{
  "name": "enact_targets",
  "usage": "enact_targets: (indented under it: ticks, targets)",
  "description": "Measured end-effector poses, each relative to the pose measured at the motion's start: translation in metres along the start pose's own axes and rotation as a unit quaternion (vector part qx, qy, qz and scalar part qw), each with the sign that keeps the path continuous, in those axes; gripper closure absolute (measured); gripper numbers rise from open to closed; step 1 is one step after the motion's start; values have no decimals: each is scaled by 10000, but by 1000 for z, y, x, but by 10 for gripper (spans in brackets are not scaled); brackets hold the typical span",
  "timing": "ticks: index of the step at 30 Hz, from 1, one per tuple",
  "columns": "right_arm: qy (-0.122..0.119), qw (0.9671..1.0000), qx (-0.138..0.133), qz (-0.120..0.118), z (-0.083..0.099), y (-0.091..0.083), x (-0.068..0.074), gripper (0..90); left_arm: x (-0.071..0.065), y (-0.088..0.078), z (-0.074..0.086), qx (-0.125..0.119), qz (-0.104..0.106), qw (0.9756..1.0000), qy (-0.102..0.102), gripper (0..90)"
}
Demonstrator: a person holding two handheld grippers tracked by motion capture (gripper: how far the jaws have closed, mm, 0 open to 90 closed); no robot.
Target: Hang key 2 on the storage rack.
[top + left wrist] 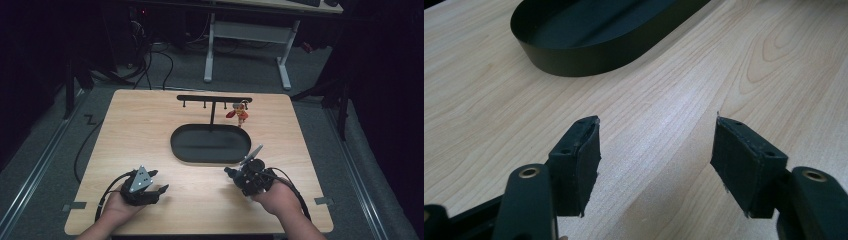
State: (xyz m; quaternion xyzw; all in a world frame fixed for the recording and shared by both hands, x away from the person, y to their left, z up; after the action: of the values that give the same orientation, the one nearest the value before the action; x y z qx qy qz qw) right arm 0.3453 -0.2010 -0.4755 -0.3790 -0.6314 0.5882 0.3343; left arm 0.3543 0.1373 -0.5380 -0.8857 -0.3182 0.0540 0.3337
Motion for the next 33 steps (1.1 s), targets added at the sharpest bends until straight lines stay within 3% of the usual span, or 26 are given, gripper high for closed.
enact_targets:
  ticks: [14,18,23,30,33]
  targets:
    - [63,9998,-147,-98,-28,-35,-15,474,2,-3,4,12,-55,10000,-58,361]
    - [-33,9999,-131,-86,-36,-44,-17,474,2,-3,4,16,-56,10000,-54,362]
    - [139,9998,39,-97,-47,-58,-19,476,1,-5,5,-4,-44,10000,-79,362]
    - [102,9999,-59,-125,-65,-75,-21,475,1,-4,4,5,-37,10000,-59,361]
    - [86,9998,22,-177,-71,-78,-19,475,1,-5,4,11,-31,10000,-38,361]
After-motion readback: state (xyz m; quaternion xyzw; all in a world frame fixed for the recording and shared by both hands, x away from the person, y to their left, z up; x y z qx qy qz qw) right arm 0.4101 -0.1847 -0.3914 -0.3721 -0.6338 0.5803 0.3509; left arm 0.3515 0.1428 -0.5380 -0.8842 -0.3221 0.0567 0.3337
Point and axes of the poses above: each handheld gripper's, and its own axes: y roughly forward along the jaws, z roughly out of its underside, x roughly to its left, the point moved 4 cm from there along y, roughly forward along the jaws, and after that the axes turned 3 degrees about x, right-handed, at the moved point
